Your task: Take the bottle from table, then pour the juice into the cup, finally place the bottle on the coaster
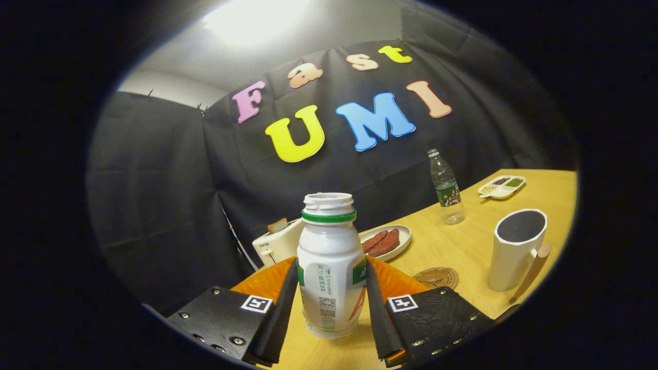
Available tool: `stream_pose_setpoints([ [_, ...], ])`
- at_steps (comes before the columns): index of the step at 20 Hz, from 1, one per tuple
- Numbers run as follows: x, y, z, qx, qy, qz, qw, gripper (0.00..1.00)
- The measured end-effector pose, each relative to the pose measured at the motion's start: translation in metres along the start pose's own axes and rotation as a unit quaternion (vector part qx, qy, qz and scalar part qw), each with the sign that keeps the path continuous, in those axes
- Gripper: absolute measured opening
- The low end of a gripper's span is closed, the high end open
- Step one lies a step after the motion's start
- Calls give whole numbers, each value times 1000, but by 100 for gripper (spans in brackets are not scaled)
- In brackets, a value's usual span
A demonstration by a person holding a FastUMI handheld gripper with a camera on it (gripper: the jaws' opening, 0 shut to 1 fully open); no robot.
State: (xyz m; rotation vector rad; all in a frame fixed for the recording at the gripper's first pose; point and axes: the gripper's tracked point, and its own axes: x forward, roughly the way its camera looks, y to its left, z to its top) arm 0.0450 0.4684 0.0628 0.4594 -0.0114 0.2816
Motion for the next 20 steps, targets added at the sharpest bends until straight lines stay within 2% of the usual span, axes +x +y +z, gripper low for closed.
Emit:
stream_pose_setpoints([
  [5, 5, -15, 18, 134, -24, -1, 991, 67],
  [9, 9, -31, 26, 236, -40, -4, 971, 67],
  [16, 6, -54, 40, 342, -64, -10, 938, 67],
  [20, 7, -60, 56, 393, -85, 0, 916, 67],
])
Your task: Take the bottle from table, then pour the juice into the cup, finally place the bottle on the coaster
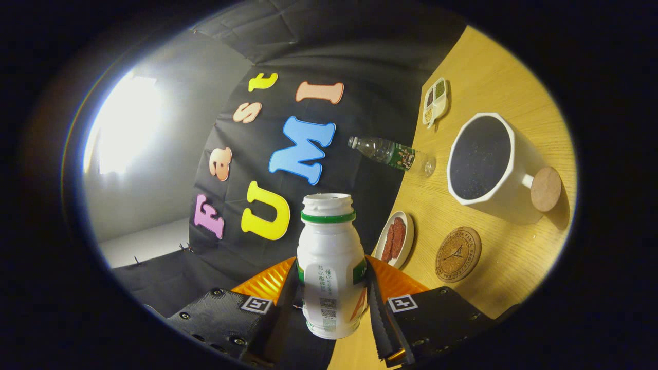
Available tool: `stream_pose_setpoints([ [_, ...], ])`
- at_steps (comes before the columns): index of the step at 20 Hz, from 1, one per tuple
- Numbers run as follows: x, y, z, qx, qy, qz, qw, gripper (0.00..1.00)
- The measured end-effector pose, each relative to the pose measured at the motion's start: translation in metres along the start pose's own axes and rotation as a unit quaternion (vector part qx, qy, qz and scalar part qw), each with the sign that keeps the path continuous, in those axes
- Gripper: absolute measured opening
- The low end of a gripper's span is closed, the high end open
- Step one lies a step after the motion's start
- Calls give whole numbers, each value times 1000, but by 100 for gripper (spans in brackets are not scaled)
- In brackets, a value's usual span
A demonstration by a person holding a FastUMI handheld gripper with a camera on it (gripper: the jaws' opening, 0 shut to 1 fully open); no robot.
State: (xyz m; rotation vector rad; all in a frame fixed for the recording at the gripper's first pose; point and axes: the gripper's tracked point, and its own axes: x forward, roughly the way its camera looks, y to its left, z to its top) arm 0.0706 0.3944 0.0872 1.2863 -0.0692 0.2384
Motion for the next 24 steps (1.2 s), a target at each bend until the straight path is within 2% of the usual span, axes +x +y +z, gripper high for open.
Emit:
stream_pose_setpoints([
  [11, 3, 5, 28, 111, -34, 18, 993, 67],
  [24, -3, 13, 43, 181, -51, 32, 982, 67],
])
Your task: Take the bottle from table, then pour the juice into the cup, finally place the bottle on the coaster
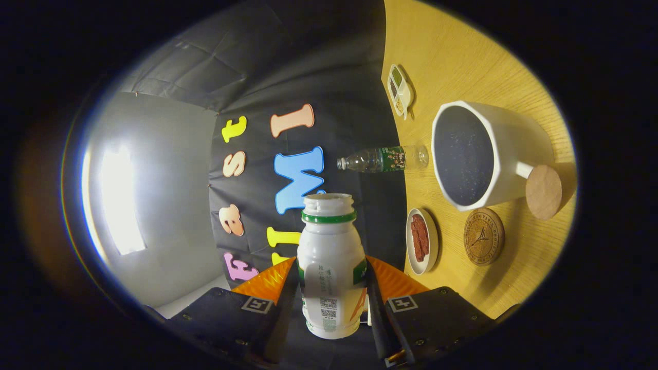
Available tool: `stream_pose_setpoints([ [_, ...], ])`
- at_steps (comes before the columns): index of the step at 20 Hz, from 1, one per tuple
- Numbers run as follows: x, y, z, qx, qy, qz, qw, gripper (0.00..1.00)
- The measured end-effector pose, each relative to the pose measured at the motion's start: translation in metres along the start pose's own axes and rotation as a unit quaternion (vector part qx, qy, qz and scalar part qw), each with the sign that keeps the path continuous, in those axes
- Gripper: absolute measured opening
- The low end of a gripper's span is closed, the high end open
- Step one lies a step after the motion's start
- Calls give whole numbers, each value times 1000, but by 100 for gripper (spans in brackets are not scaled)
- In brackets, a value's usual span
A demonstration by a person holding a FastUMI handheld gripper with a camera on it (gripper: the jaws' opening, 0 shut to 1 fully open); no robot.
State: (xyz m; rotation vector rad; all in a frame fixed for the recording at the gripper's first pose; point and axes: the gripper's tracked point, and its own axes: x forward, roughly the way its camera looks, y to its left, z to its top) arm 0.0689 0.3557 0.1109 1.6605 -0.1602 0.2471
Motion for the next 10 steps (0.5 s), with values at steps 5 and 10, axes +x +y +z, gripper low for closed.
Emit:
stream_pose_setpoints([
  [5, 2, 4, 2, 7, -4, 0, 1000, 67],
  [10, 0, 6, 1, 15, -4, 2, 1000, 67],
])
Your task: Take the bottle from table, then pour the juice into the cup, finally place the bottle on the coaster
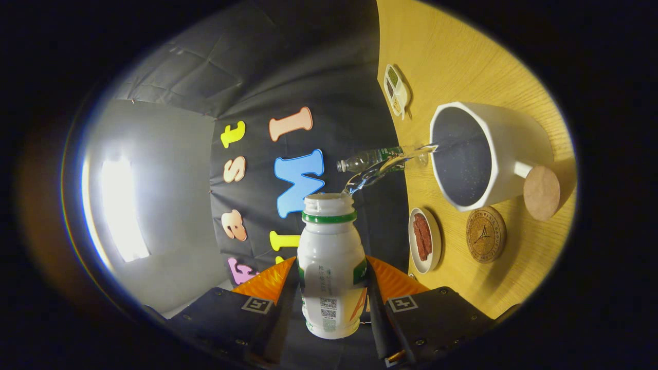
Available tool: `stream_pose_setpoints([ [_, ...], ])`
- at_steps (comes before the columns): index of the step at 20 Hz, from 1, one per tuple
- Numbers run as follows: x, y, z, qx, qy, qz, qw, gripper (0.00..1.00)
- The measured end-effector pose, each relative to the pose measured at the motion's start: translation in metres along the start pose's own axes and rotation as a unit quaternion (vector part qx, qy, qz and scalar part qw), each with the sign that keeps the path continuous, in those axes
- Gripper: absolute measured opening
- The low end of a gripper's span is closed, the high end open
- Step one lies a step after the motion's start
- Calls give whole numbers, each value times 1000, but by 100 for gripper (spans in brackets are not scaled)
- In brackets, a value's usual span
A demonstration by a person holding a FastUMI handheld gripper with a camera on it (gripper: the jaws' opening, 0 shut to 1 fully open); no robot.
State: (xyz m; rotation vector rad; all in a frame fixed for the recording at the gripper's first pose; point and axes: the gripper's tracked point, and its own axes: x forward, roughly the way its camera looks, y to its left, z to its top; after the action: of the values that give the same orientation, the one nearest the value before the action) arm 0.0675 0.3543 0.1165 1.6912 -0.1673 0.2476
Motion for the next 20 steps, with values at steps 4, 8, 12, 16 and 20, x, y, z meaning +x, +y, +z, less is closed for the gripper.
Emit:
stream_pose_setpoints([
  [4, -3, 2, -1, 4, -1, 1, 1000, 67],
  [8, -4, 3, -1, 2, -1, 3, 1000, 67],
  [12, -5, 6, -2, 8, -2, 6, 1000, 67],
  [16, -5, 7, -4, 11, -1, 9, 1000, 66],
  [20, -6, 10, -5, 13, -2, 14, 1000, 66],
])
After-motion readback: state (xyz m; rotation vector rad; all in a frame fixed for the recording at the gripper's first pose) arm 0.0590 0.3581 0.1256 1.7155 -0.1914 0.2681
